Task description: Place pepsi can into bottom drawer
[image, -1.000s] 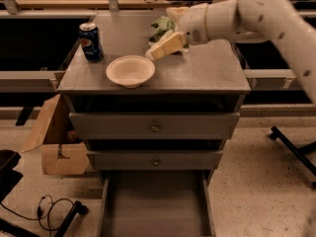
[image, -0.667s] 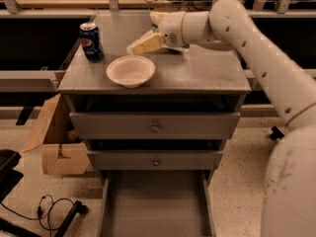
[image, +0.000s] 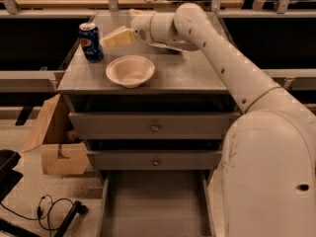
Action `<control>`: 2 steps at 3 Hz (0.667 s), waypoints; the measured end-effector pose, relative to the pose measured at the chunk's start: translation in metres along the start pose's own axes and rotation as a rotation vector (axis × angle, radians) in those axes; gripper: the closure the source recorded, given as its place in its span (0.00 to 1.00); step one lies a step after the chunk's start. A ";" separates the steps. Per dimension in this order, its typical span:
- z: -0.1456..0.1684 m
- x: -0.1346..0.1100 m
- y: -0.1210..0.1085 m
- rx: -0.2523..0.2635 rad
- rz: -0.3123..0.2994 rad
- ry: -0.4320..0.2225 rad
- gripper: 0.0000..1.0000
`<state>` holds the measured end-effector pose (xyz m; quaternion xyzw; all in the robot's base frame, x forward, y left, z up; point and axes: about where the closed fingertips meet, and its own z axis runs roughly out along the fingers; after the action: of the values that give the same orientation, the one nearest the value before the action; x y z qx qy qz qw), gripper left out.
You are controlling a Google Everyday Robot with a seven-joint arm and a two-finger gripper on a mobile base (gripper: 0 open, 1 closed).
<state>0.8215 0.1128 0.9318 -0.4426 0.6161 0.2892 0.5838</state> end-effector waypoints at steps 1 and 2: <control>0.031 -0.004 0.011 -0.007 -0.003 0.049 0.00; 0.044 -0.002 0.014 -0.004 0.008 0.065 0.00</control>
Offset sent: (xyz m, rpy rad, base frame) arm 0.0145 0.0523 -0.0102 -0.0647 0.0525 -0.0284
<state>0.8297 0.1574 0.9246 -0.4503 0.6361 0.2782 0.5615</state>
